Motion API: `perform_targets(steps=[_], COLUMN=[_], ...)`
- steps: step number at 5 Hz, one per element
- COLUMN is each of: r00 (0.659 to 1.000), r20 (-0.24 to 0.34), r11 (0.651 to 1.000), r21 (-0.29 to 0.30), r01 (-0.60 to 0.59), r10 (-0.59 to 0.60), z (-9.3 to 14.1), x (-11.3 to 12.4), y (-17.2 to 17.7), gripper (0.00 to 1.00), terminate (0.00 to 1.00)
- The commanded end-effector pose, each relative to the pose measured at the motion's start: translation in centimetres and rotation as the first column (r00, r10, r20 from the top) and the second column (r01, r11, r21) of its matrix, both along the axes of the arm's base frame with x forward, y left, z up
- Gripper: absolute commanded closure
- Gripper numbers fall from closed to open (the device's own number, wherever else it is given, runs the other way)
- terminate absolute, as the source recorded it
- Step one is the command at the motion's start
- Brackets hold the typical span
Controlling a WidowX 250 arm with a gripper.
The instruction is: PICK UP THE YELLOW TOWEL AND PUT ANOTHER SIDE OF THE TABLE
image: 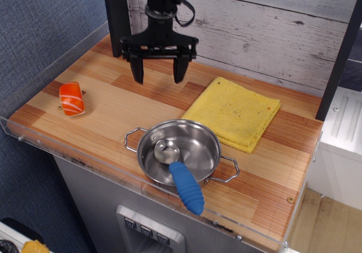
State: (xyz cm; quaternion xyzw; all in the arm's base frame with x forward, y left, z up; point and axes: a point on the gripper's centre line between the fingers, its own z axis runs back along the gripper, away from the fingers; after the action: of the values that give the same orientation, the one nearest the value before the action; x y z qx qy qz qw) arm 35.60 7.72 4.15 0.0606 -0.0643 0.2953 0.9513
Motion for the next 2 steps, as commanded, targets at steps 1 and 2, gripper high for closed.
perform_targets(steps=[1, 2], r00=[0.993, 0.989], r20=[0.106, 0.114], r11=[0.998, 0.995], r21=[0.01, 0.003], r01=[0.058, 0.098], r10=[-0.059, -0.097], z=[3.7, 4.1], x=[-0.5, -0.9], y=[-3.4, -5.1], gripper=[0.0, 0.0], terminate=[0.0, 0.0])
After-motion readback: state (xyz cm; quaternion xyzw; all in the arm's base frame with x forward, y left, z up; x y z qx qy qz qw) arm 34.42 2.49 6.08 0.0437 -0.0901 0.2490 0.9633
